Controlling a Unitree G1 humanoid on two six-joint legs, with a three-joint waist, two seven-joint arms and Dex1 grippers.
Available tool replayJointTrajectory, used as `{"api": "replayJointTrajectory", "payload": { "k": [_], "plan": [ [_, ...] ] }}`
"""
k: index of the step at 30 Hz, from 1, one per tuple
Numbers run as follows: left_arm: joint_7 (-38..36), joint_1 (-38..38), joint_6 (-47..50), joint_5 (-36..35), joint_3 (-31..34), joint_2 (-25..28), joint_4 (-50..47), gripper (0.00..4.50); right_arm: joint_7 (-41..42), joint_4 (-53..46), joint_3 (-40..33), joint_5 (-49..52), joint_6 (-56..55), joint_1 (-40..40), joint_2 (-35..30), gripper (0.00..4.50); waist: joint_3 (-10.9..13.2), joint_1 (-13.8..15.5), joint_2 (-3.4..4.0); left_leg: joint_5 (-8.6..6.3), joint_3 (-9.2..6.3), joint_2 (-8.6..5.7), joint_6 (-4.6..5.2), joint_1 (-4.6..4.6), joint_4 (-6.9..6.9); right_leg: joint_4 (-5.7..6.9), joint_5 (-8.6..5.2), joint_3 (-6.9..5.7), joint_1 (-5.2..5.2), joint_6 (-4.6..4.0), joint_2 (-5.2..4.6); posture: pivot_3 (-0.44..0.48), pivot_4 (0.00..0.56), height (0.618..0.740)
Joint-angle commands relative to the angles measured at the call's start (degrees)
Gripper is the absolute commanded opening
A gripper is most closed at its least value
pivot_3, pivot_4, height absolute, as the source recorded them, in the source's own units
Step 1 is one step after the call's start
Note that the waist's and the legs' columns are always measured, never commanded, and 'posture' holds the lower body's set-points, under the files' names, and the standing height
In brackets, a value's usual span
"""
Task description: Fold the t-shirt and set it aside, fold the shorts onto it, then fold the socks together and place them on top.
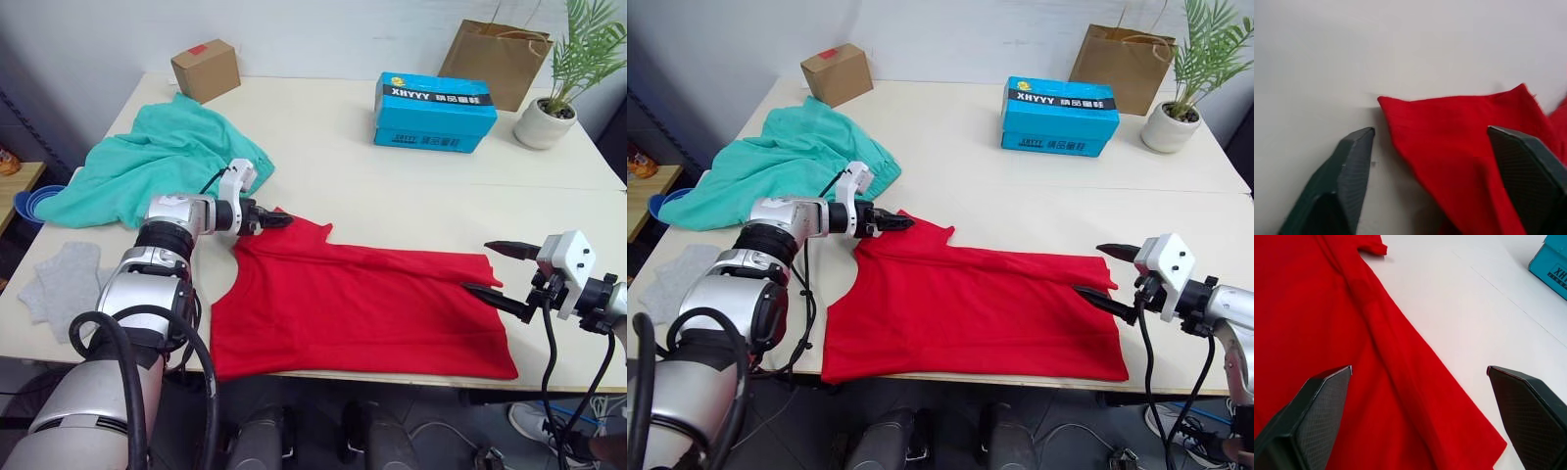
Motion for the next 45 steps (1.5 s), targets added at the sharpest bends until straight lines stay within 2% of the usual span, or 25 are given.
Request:
{"api": "replayJointTrajectory", "payload": {
  "k": [1, 6, 9, 15, 24, 33, 39, 45],
  "plan": [
    [-0.1, -0.3, -3.9, 1.6, -0.1, -0.9, 1.5, 2.61, -0.7, -2.1, -1.4, 0.8, 0.1, 1.2, 0.5, 4.50, 0.0, 0.2, 0.00, 0.00, 0.00, 0.00, 0.00, 0.00, 0.00, 0.00, 0.00, 0.00, 0.00, 0.00, 0.00, 0.000, 0.150, 0.740],
    [-1.0, 2.2, -8.9, 0.2, 2.6, -1.8, 1.3, 0.96, -2.1, -3.7, -2.6, 1.1, -1.2, 4.0, 2.4, 4.50, 0.0, 0.3, 0.00, 0.00, 0.00, 0.00, 0.01, -0.01, 0.00, -0.02, 0.00, 0.00, -0.01, 0.00, -0.01, 0.000, 0.150, 0.740],
    [-6.3, 4.4, -15.0, -2.1, 5.1, -1.4, -0.8, 0.02, -2.7, -5.3, -2.8, 0.8, -1.5, 6.5, 3.5, 4.50, 0.0, 0.3, 0.00, 0.00, 0.00, 0.01, 0.00, -0.01, 0.00, -0.01, 0.00, -0.01, -0.02, 0.00, 0.00, 0.000, 0.150, 0.740],
    [-21.3, 10.9, -30.2, -5.1, 7.2, 0.8, -7.6, 0.02, -3.4, -6.3, -3.1, 1.0, -1.3, 8.3, 3.8, 4.50, 0.0, -0.3, 0.00, -0.01, 0.01, 0.02, -0.02, -0.01, 0.00, 0.00, 0.00, 0.00, -0.05, -0.01, -0.01, 0.000, 0.150, 0.740],
    [-33.3, 20.9, -49.2, -6.7, 6.7, 2.1, -14.4, 0.02, -3.6, -6.0, -2.5, 0.8, -1.0, 8.5, 3.8, 4.50, 0.0, -1.0, 0.01, -0.02, 0.00, 0.02, 0.00, 0.00, 0.00, 0.00, 0.01, -0.02, -0.03, -0.02, -0.03, 0.000, 0.150, 0.740],
    [-39.1, 26.2, -60.2, -5.9, 4.6, 3.9, -17.0, 0.02, -3.0, -4.5, -2.7, 0.7, -0.9, 9.2, 3.5, 4.50, 0.0, -1.0, 0.01, -0.05, -0.01, 0.02, 0.06, 0.00, 0.00, -0.01, 0.01, -0.02, -0.02, -0.02, -0.05, 0.000, 0.150, 0.740],
    [-40.8, 27.5, -64.5, -7.0, 3.3, 4.8, -17.6, 0.02, -3.2, -3.7, -2.5, 0.5, -1.2, 9.6, 3.8, 4.50, 0.0, -0.9, 0.01, -0.06, -0.01, 0.02, 0.08, 0.00, 0.01, 0.00, 0.01, -0.03, -0.02, -0.03, -0.06, 0.000, 0.150, 0.740],
    [-41.1, 28.3, -64.9, -8.0, 2.2, 6.3, -18.2, 0.02, -3.1, -3.1, -2.5, 0.4, -1.7, 10.2, 3.9, 4.50, 0.0, -1.0, 0.01, -0.08, -0.01, 0.02, 0.10, 0.00, 0.01, 0.00, 0.01, -0.03, -0.02, -0.02, -0.06, 0.000, 0.150, 0.740]
  ]
}}
